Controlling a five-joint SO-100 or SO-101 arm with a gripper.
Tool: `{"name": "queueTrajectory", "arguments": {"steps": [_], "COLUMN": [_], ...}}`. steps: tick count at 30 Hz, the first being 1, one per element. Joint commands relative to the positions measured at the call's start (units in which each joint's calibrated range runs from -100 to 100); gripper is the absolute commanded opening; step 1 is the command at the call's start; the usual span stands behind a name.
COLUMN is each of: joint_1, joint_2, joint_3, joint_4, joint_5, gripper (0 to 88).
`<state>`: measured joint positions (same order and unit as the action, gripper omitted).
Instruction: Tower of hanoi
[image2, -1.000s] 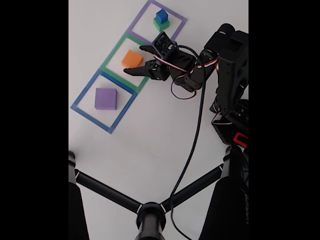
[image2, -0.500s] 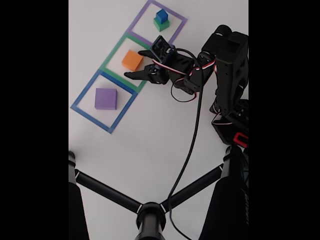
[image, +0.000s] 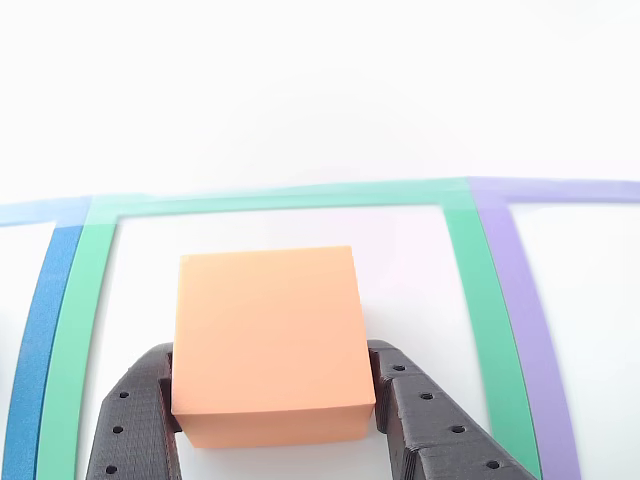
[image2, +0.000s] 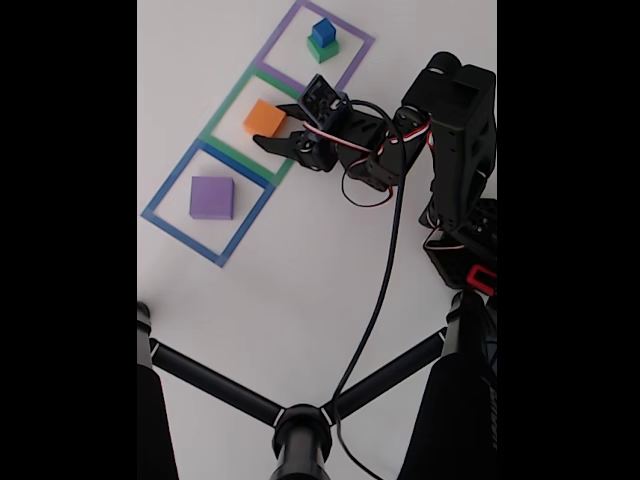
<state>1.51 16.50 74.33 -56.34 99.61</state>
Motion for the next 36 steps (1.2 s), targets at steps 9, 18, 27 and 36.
{"name": "queueTrajectory", "arguments": {"steps": [9, 18, 27, 36], "joint_1": [-1.0, -2.7, -3.0, -8.8], "joint_2": [-6.1, -29.4, -54.6, -61.7], "joint_3": [2.1, 0.7, -9.7, -42.9], "joint_4": [1.5, 26.4, 66.5, 111.6], "joint_5": [0.4, 0.4, 0.4, 0.4], "gripper": [11.6, 10.9, 10.3, 9.9]}}
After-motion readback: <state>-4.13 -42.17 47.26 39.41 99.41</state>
